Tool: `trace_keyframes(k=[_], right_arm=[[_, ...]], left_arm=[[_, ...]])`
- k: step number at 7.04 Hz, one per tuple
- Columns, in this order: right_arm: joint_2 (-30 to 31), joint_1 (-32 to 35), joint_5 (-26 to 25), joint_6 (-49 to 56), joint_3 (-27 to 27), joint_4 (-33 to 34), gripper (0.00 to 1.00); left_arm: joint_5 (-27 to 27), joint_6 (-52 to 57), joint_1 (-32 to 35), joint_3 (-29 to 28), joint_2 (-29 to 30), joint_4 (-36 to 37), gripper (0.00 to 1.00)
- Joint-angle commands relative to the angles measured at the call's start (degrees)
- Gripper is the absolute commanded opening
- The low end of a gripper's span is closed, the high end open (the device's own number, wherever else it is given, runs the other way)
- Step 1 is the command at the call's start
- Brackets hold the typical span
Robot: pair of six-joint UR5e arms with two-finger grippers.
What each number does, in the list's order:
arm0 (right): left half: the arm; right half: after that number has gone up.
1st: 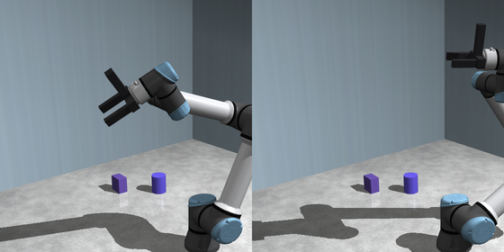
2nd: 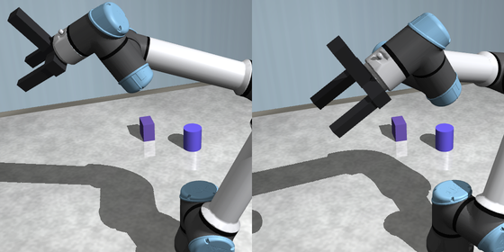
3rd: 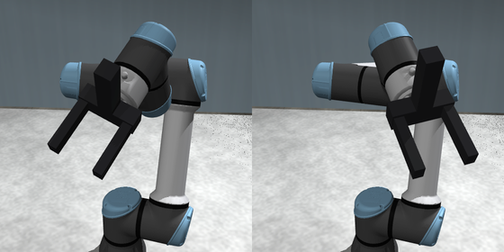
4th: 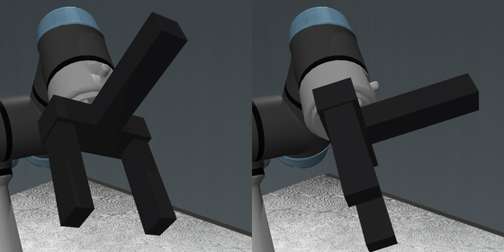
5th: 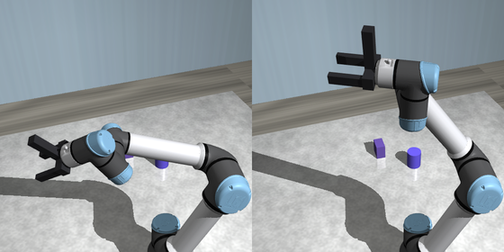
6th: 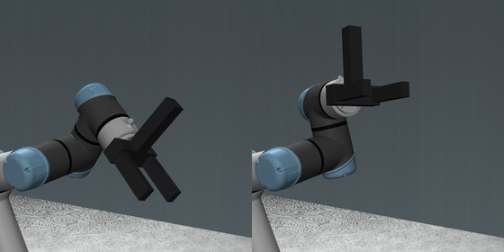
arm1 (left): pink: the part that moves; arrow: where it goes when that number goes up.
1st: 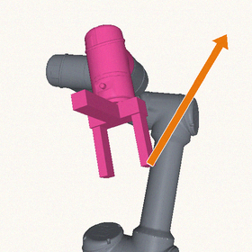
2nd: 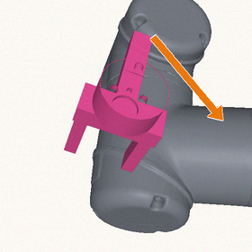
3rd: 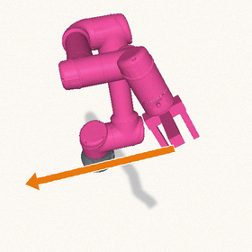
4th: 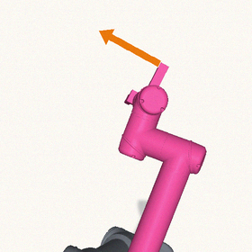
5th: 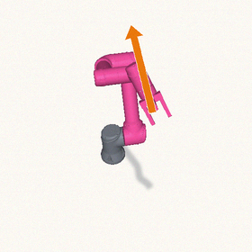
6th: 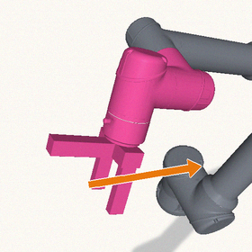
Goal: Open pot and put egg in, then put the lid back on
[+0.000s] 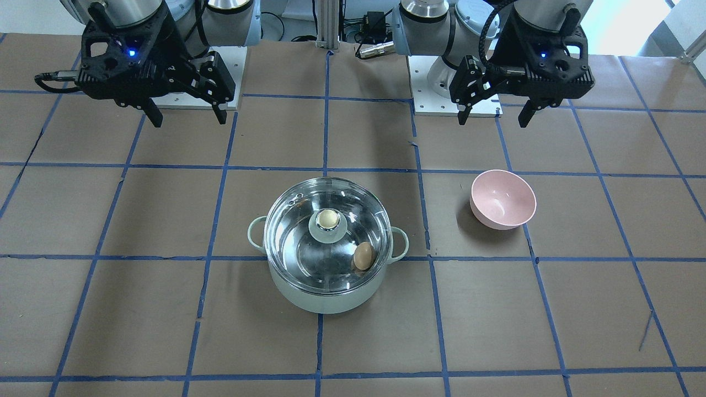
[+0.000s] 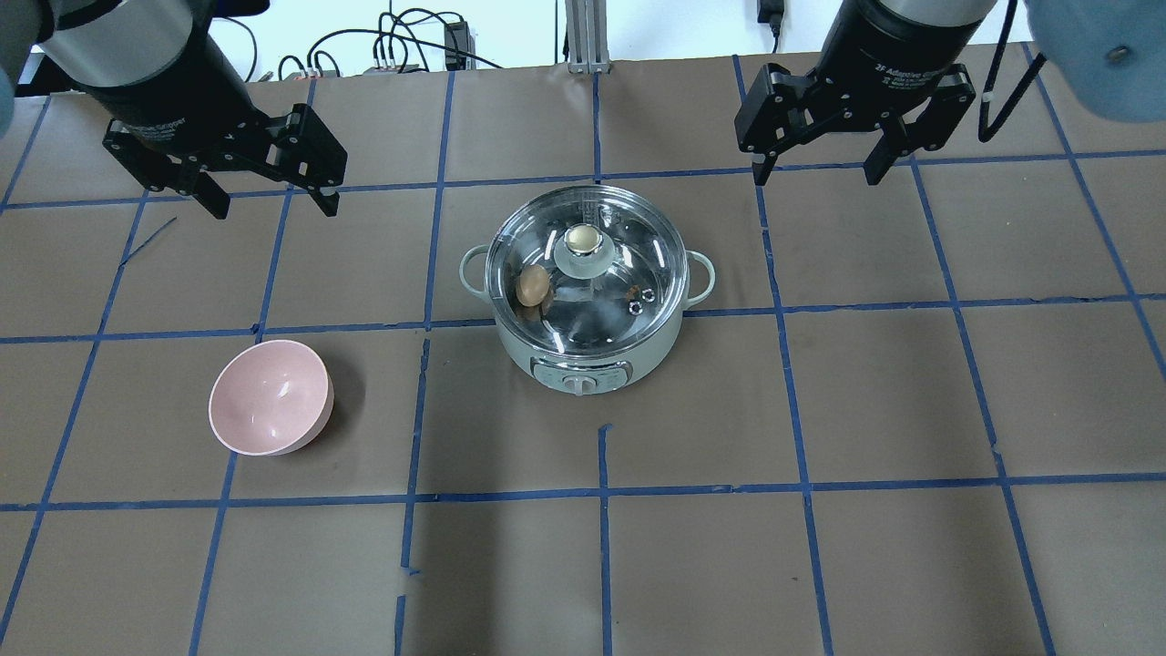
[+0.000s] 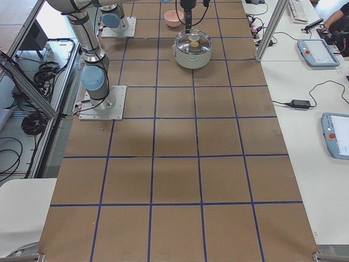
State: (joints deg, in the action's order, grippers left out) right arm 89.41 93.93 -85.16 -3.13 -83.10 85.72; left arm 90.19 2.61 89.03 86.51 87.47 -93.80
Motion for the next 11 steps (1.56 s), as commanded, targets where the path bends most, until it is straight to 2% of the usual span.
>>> trace_keyframes(k=[1, 3, 11], right_arm=[[0.06, 0.2, 0.08, -0.03, 0.05, 0.06, 1.0], [0.06, 0.2, 4.71, -0.03, 0.14, -0.03, 1.0], [-0.03, 0.29, 4.83, -0.38, 0.14, -0.11, 1.0]], left_arm=[[0.08, 1.59, -0.35, 0.15, -0.11, -0.33, 1.0], [-0.01, 2.66, -0.09, 0.07, -0.02, -0.16, 1.0], [-0.27, 2.31, -0.09, 0.15, -0.37, -0.15, 1.0]])
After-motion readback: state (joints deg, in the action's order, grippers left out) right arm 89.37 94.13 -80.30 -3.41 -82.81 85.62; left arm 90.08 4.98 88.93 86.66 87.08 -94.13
